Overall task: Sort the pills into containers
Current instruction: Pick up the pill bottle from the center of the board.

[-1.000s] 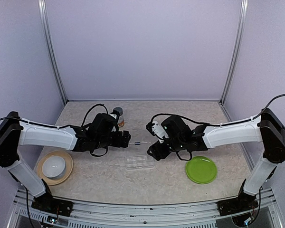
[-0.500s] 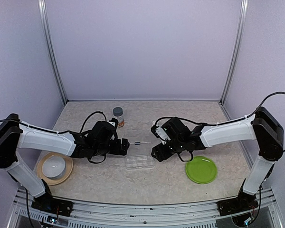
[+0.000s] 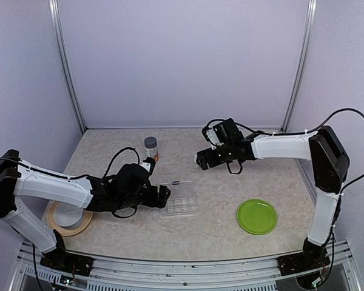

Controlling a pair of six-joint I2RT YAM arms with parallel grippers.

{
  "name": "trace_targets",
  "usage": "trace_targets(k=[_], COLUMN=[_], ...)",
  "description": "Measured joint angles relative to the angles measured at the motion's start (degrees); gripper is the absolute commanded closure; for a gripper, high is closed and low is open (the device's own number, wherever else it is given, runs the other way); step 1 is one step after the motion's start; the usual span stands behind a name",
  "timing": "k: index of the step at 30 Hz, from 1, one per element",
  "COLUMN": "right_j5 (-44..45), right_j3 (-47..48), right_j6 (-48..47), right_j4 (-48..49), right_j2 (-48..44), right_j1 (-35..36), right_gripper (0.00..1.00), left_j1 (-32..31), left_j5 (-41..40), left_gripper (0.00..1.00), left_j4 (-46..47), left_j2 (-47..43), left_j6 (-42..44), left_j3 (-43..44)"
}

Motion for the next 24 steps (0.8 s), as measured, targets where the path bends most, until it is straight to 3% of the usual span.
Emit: trace_targets(k=[11, 21, 24], right_j5=[-0.7, -0.9, -1.3], right_j3=[16.1, 17.0, 17.0], right_j6=[-3.2, -4.9, -5.3], right_j4=[-2.9, -3.2, -3.1], right_j2=[15.2, 18.0, 18.0], right_j1=[-2.1, -2.6, -2.6], right_gripper=[0.16, 0.44, 0.48], left_j1=[-7.7, -12.9, -13.2], left_j5=[-2.7, -5.2, -5.8], left_gripper=[0.01, 0.01, 0.01], left_j4=[-2.6, -5.1, -5.7], left_j2=[-0.4, 4.9, 6.9], left_j6=[2.0, 4.0, 4.1], left_j3=[-1.2, -0.7, -0.4])
